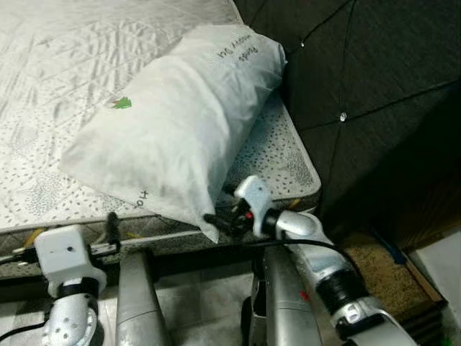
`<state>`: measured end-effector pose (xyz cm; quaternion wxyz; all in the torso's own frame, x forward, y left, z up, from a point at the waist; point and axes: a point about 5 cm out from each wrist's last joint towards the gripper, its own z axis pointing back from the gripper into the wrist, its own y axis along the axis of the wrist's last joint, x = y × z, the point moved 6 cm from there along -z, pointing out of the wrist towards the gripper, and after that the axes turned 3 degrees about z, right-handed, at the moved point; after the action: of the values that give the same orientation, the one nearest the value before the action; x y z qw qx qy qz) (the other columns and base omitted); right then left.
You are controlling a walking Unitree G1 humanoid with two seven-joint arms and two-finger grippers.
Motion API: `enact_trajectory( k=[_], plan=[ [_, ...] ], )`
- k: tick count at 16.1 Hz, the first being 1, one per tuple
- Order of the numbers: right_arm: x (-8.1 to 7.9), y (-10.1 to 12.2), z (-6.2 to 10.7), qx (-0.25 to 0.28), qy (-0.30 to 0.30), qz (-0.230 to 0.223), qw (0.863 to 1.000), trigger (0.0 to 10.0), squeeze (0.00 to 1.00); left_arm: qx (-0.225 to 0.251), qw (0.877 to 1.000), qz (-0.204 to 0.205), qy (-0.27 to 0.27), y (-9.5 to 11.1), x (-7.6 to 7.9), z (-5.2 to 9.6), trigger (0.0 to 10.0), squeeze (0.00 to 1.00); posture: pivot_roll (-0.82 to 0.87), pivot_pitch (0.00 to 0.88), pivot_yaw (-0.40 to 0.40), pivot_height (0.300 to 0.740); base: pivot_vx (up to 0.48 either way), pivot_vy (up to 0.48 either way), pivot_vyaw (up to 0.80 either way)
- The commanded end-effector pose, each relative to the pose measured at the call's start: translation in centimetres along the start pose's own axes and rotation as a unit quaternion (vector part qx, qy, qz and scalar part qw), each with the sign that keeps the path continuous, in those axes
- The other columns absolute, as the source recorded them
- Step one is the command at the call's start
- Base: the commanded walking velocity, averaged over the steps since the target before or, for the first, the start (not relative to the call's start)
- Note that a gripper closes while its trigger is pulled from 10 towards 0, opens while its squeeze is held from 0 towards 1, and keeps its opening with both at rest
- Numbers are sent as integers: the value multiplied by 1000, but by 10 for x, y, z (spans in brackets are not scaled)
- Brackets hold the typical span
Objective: Clean up the room
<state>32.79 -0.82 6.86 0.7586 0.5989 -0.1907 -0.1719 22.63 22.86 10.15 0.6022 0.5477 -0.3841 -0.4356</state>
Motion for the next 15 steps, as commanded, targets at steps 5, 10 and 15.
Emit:
enact_trajectory(
  k=[5,10,15],
  plan=[
    [-18,50,-42,81,9,-50,995,10000,0,2,1000,3,7,4,2,4,10000,0,137,171,-113,523,0,0,0],
    [-29,48,-63,37,-16,-9,999,10000,0,4,1000,3,5,7,3,1,10000,0,139,173,-112,523,0,0,0],
    [5,7,-9,-11,11,-11,1000,10000,0,-1,1000,4,4,5,4,2,10000,0,132,172,-105,523,0,0,0]
  ],
)
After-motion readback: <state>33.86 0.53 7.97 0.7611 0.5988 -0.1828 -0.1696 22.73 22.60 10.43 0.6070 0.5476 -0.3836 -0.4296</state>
